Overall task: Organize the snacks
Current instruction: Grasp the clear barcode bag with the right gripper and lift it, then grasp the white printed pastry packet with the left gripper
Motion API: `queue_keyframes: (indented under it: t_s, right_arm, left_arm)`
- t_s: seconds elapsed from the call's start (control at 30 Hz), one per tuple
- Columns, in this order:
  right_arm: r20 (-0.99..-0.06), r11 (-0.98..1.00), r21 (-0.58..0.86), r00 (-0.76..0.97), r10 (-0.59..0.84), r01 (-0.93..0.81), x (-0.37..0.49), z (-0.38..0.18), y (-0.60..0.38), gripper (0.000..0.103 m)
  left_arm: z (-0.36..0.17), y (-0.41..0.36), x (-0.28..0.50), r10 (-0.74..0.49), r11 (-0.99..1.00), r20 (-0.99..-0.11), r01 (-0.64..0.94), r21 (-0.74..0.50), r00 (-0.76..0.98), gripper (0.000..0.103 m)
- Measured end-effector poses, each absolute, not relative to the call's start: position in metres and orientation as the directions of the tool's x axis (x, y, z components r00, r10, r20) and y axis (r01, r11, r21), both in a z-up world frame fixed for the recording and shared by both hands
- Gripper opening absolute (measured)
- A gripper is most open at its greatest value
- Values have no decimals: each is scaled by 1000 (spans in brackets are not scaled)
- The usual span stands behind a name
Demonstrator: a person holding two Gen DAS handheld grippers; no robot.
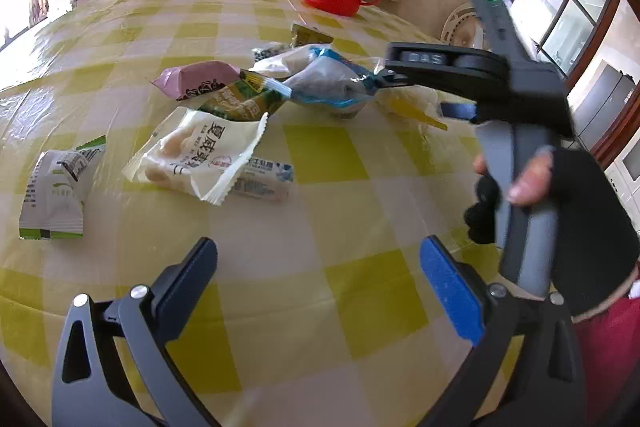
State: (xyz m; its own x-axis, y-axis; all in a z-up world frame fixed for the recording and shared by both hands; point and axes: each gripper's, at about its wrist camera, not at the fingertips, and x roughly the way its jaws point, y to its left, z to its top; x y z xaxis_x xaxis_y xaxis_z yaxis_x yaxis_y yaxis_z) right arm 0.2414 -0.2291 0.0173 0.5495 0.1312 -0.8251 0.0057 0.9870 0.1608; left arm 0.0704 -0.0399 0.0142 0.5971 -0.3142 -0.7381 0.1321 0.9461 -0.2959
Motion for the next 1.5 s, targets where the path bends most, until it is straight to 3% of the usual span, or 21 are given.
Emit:
queue_keyframes:
  t_s: [0.13,0.23,0.6,0.73,0.83,1.07,1.1,1.17,1.27,1.4,1.5]
  right_arm:
    - [-838,997,71,542,68,-16,245,4,-213,91]
    - [-811,999,8,585,33,-45,232,4,-207,72]
    - [-753,992,116,647,119,-48,74,18,-242,66]
    - [-777,987,147,609,159,-70,20,11,-248,71]
    - [-773,991,126,620,131,-52,1,16,-243,94]
    - [-805,987,148,587,82,66,18,14,-239,95]
    - [-813,992,101,582,36,79,21,10,-236,93]
    - [-809,994,49,587,-20,100,21,5,-235,74]
    - [-715,986,34,694,-88,161,-1,20,-241,62]
    - [-628,977,130,776,-51,169,-29,37,-253,62]
    - [-599,968,180,800,-33,175,-42,41,-260,62]
  left_arm:
    - [14,-42,70,-310,948,-739,133,-290,598,101]
    - [14,-41,70,-318,945,-735,133,-300,599,101]
    - [16,-35,70,-337,936,-736,129,-326,587,101]
    - [19,-25,67,-347,924,-726,85,-372,594,101]
    - [28,-22,63,-318,933,-701,78,-351,638,101]
    - [46,-3,63,-236,953,-656,41,-299,717,101]
    - [47,4,64,-228,952,-651,25,-306,724,101]
    - [50,20,66,-212,944,-637,-14,-330,742,101]
    - [58,51,65,-193,909,-592,-84,-408,783,101]
    - [61,69,62,-203,868,-551,-111,-484,809,101]
    - [59,42,68,-233,914,-582,-29,-405,779,101]
